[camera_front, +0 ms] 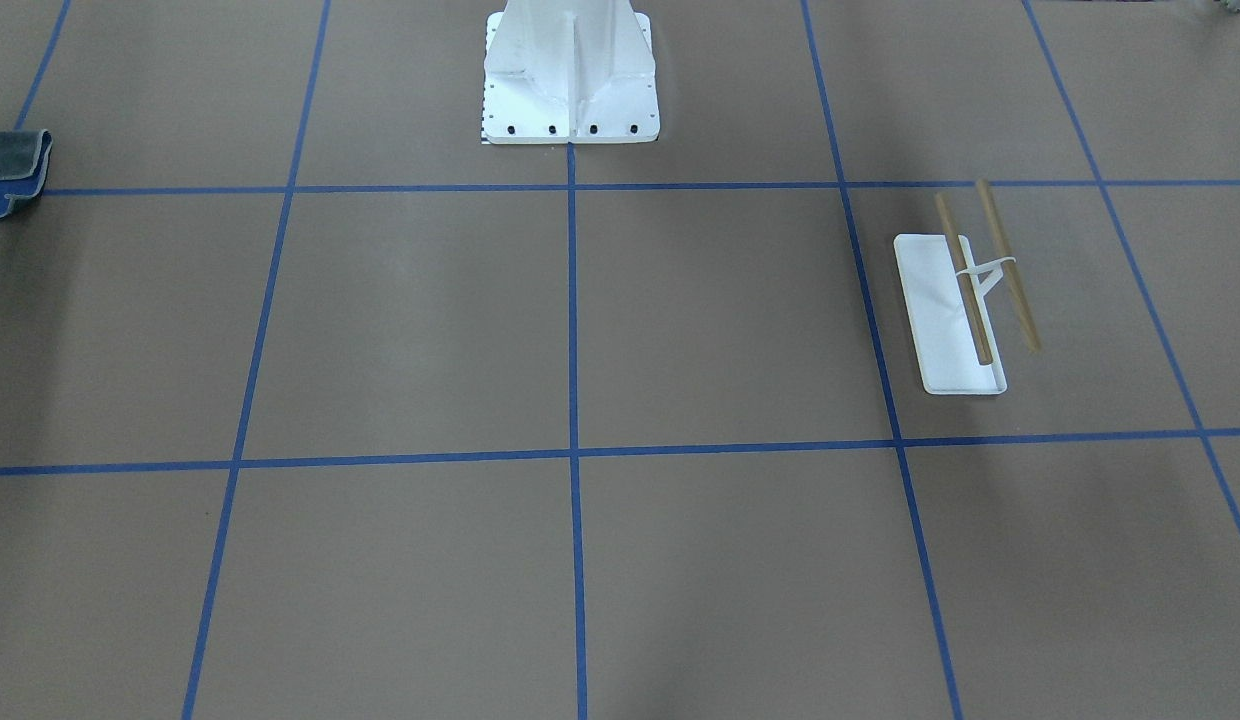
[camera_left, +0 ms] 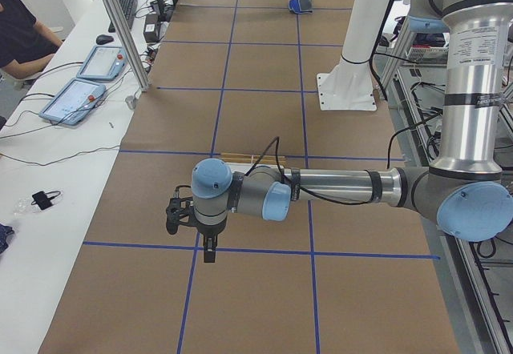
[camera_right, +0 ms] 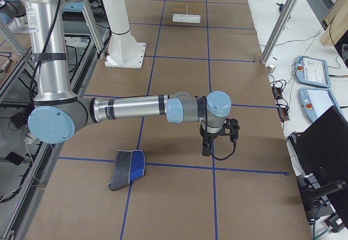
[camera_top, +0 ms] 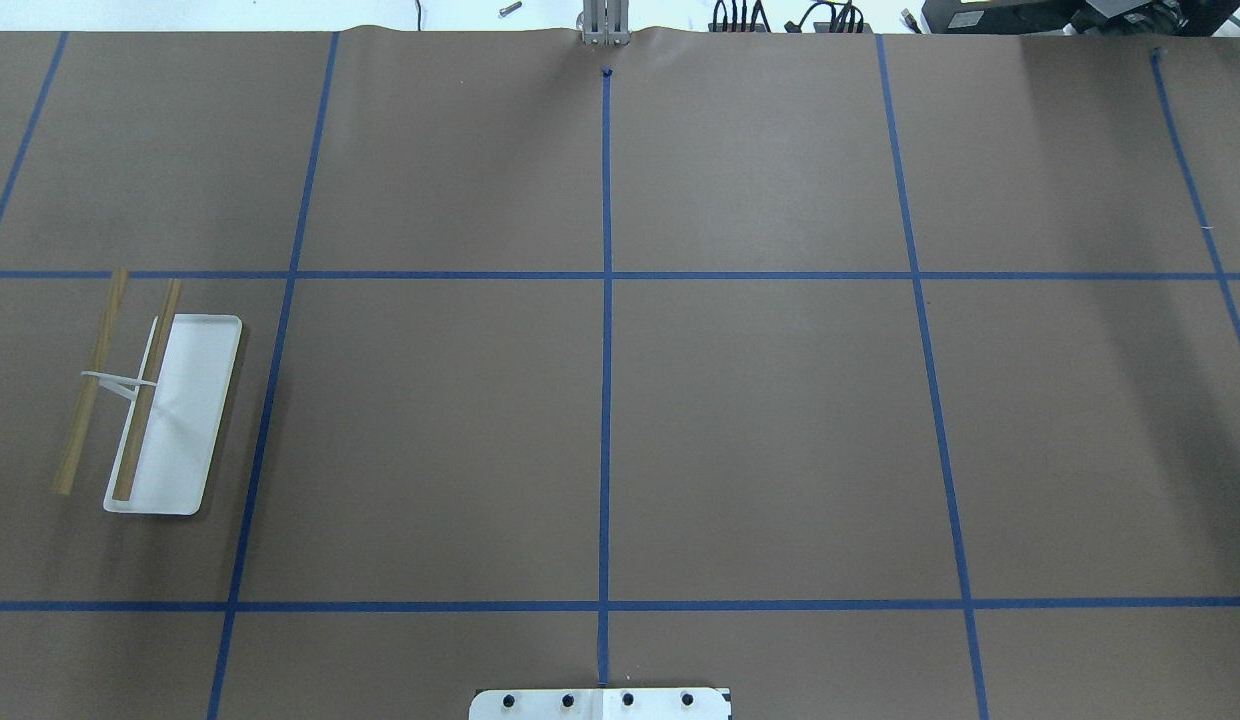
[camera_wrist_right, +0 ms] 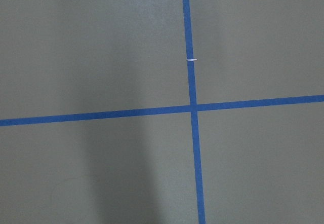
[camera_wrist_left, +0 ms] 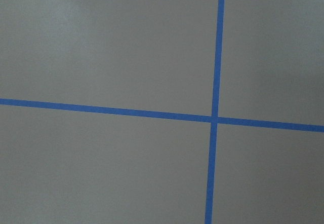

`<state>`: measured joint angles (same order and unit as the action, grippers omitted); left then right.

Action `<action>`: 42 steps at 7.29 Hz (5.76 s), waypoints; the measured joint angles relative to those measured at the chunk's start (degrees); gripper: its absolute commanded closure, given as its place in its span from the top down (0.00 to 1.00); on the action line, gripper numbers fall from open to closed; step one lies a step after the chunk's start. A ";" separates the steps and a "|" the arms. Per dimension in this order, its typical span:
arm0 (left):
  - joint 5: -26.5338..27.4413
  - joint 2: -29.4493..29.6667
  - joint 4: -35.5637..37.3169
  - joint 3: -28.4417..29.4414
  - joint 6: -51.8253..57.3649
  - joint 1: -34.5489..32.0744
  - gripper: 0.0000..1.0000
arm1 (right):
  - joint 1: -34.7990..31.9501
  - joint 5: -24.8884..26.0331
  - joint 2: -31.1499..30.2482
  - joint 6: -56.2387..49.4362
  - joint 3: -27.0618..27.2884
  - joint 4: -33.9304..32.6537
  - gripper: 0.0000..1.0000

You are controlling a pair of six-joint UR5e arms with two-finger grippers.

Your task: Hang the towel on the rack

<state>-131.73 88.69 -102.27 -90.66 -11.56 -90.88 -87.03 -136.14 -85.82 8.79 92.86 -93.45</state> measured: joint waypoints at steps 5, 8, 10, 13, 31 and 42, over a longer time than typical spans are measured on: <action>-0.18 -0.74 -3.08 -0.27 -0.53 0.01 0.98 | 0.37 -8.52 1.36 -0.63 -8.39 6.13 1.00; -0.85 -0.85 -3.19 -0.60 -0.86 0.01 0.98 | 2.62 -5.66 -6.97 -0.33 -10.08 25.53 1.00; -2.35 -0.88 -3.20 -0.59 -2.06 0.00 0.98 | 4.82 -5.17 -15.25 -0.27 -5.36 28.29 1.00; -2.78 -0.89 -3.26 -0.63 -2.48 0.00 0.98 | 7.14 -3.43 -26.65 -0.78 1.63 28.66 1.00; -4.51 -0.73 -5.05 -2.66 -3.03 -0.07 0.98 | 14.46 0.59 -34.50 -17.45 -4.56 29.31 0.82; -4.59 -0.23 -5.02 -3.53 -3.03 -0.08 0.98 | 14.00 -6.04 -34.10 -21.24 -2.93 28.35 0.00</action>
<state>-136.32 88.46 -107.29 -94.19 -14.59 -90.97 -73.04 -142.18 -119.93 -12.45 89.93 -65.11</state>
